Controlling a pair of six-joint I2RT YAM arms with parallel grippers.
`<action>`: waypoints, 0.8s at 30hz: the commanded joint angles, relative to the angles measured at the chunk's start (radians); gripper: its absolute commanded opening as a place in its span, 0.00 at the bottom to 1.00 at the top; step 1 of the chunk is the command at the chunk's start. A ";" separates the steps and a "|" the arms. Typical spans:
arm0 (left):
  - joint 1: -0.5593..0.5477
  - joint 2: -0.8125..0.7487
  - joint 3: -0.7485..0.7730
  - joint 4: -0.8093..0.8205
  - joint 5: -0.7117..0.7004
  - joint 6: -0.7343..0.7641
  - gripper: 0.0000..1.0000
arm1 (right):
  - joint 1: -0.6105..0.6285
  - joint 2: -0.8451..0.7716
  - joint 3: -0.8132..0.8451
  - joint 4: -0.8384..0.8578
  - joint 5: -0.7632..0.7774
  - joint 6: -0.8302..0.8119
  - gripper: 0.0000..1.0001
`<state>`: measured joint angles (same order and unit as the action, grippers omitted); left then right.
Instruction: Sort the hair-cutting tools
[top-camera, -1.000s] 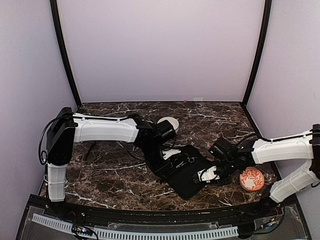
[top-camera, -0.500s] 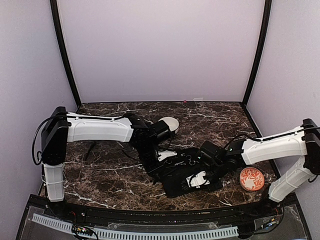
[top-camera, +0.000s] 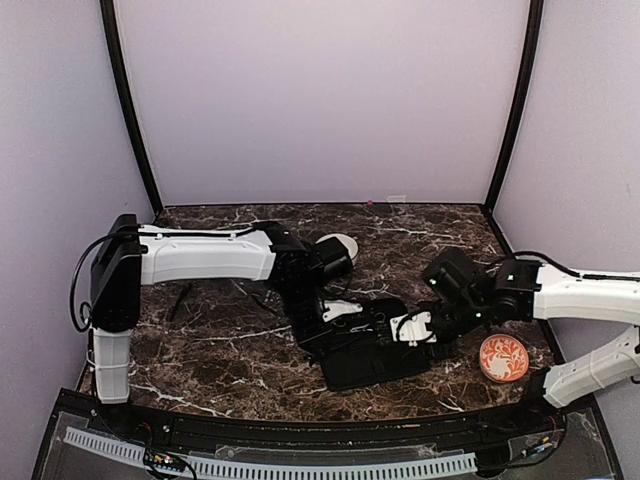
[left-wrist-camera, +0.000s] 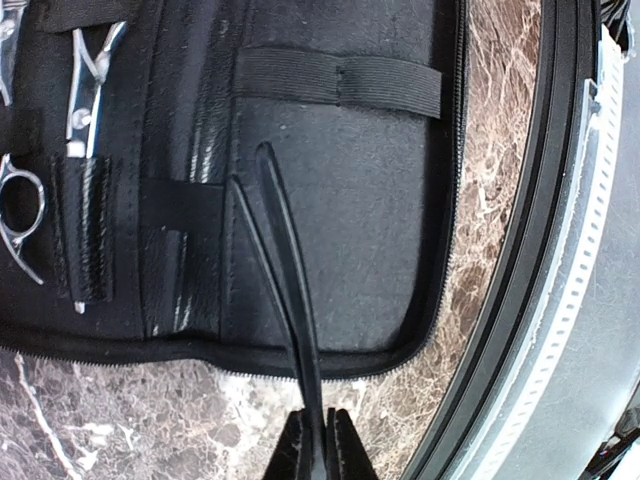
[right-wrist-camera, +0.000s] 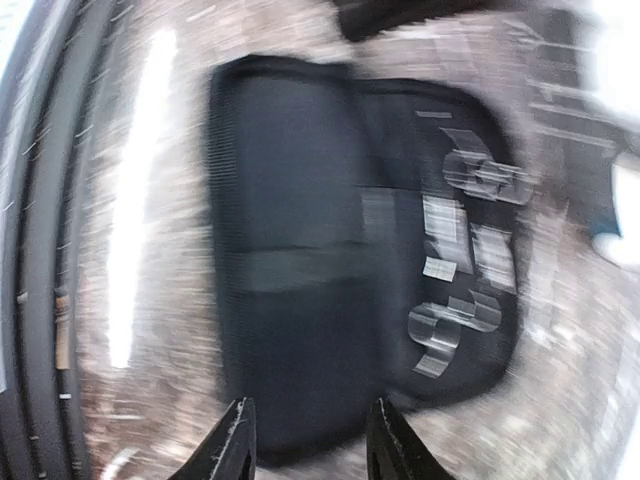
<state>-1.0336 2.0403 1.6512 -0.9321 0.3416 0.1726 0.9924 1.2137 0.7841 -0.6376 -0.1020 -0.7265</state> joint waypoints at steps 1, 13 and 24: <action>-0.023 0.038 0.036 -0.086 -0.034 0.025 0.01 | -0.128 -0.084 0.019 -0.040 -0.032 -0.020 0.38; -0.072 0.123 0.112 -0.163 -0.094 0.034 0.00 | -0.365 -0.162 -0.149 0.284 0.111 0.208 0.44; -0.082 0.187 0.186 -0.171 -0.095 0.049 0.00 | -0.411 -0.153 -0.164 0.314 0.100 0.219 0.46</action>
<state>-1.1076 2.2047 1.8065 -1.0676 0.2588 0.1989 0.5842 1.0603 0.6308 -0.3706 -0.0051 -0.5278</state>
